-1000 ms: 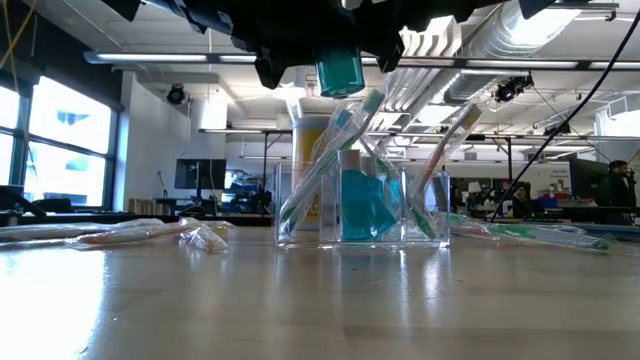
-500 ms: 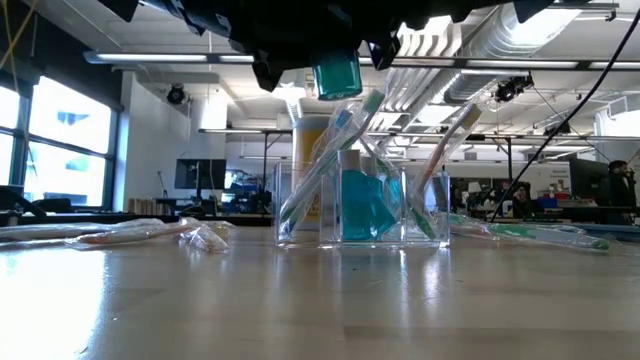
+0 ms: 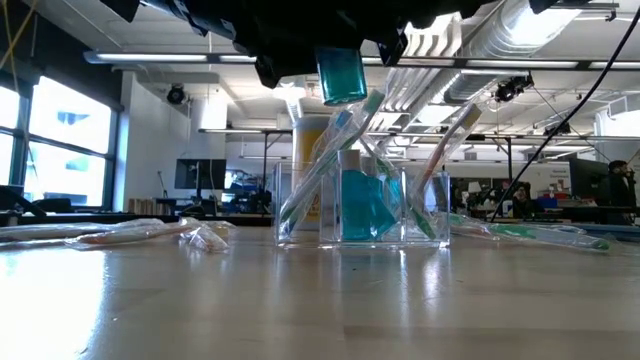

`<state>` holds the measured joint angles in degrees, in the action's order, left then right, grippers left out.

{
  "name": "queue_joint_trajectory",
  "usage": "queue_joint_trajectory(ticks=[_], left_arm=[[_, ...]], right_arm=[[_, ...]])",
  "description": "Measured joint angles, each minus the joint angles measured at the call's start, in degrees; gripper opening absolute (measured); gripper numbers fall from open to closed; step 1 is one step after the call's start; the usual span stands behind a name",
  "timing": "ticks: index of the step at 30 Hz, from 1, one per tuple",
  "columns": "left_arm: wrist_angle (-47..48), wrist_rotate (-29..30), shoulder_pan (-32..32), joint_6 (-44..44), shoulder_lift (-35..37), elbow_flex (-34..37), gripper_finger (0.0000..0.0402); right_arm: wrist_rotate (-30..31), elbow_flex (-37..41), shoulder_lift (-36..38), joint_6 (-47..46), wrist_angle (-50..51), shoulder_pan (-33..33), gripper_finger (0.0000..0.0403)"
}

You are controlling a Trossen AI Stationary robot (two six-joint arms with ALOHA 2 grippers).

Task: Pick & Place toothbrushing station
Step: Put the blue mouthwash in the transparent organizer

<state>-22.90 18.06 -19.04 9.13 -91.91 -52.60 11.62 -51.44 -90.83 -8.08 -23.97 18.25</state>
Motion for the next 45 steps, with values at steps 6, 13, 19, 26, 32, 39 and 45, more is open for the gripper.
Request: queue_joint_trajectory(ticks=[6,13,19,26,32,39,45], left_arm=[[1.67,-0.11,-0.03,-1.84,0.14,-0.02,0.0238],[3.71,2.71,-0.03,-1.41,0.14,-0.04,0.0247],[4.22,2.70,-0.10,-0.82,0.14,-0.04,0.0248],[5.27,2.40,-0.09,0.59,0.14,-0.04,0.0248],[6.37,2.38,-0.10,0.73,0.25,-0.04,0.0248],[6.61,2.36,-0.10,0.78,0.30,-0.02,0.0248],[6.53,2.35,-0.10,0.81,0.32,-0.02,0.0248]], right_arm=[[8.80,0.16,0.92,-2.02,7.63,3.65,0.0088],[21.37,0.07,1.06,-3.37,11.22,5.50,0.0088],[27.59,0.07,1.06,-4.97,15.08,2.89,0.0088],[26.24,0.07,-2.27,-7.68,14.82,0.43,0.0088],[27.55,0.07,-4.99,-10.56,14.69,0.37,0.0088],[27.89,-0.01,-5.06,-14.63,16.11,0.39,0.0088],[26.38,-0.04,-5.04,-17.75,19.35,-0.01,0.0125]])
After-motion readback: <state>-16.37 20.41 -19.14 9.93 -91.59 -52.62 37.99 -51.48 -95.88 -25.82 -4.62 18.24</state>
